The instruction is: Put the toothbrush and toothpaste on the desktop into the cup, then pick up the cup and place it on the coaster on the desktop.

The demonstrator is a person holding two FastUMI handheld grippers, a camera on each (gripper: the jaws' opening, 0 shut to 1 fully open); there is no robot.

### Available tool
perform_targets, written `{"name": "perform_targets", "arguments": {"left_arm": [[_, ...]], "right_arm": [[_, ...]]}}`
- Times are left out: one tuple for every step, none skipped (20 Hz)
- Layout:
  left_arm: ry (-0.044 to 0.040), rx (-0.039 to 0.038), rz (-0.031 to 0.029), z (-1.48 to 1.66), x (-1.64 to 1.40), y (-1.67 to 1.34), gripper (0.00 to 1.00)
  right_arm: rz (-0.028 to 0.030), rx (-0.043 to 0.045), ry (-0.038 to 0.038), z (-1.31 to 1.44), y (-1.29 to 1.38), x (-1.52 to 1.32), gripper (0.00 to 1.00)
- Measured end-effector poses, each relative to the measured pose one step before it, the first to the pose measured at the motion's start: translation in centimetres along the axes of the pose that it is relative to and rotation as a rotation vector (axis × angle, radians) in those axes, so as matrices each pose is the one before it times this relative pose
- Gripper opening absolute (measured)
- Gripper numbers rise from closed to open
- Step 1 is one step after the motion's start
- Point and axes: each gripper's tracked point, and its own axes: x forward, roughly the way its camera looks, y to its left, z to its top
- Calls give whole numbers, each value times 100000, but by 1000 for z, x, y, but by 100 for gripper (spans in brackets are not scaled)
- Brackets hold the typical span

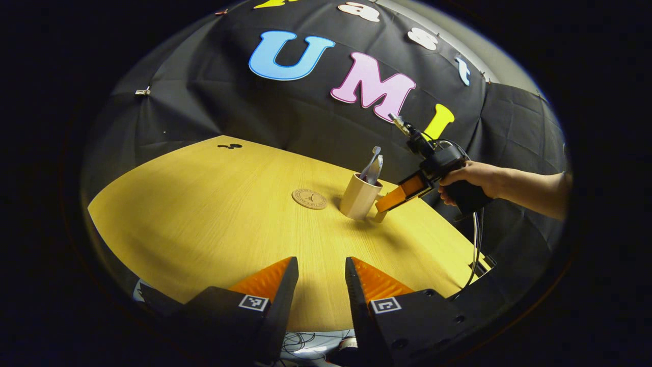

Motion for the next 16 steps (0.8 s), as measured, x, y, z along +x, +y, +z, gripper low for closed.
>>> {"name": "perform_targets", "arguments": {"left_arm": [[-260,-639,-85,-5,-43,191,58],[-140,-778,-19,-2,200,194,58],[-152,-720,135,67,82,226,58],[-90,-765,-168,-4,169,105,58],[-111,-652,16,55,58,166,58],[67,-724,-216,-128,101,146,58],[168,-737,32,32,64,186,58],[98,-758,-95,-122,63,122,58],[-145,-736,36,112,22,168,58],[-206,-838,23,38,-62,172,58],[-215,-805,23,95,-71,70,58],[333,-882,-6,-180,-11,196,58],[240,-717,242,-42,-22,207,58],[70,-607,285,-79,-41,296,58],[-62,-730,329,-1,1,232,58],[-97,-865,184,23,-72,185,58]], "right_arm": [[-192,-1335,2414,-233,75,433,52],[-613,-817,1972,-81,-105,54,52],[343,10,1386,146,177,197,52],[-349,206,500,181,9,570,52],[-353,105,846,159,20,378,51],[-761,-268,736,97,41,577,51],[-219,54,1072,98,38,341,51],[204,118,1249,72,147,330,51],[-840,-269,1303,77,-126,399,51],[-112,-711,1377,-31,-61,360,51],[97,-247,1821,-22,-14,303,51],[-36,435,1531,-45,51,254,51],[-174,720,1563,-12,-118,171,51],[475,1163,939,82,-40,332,51],[793,550,1500,-126,58,234,44],[125,-337,-116,125,12,-174,37]]}}
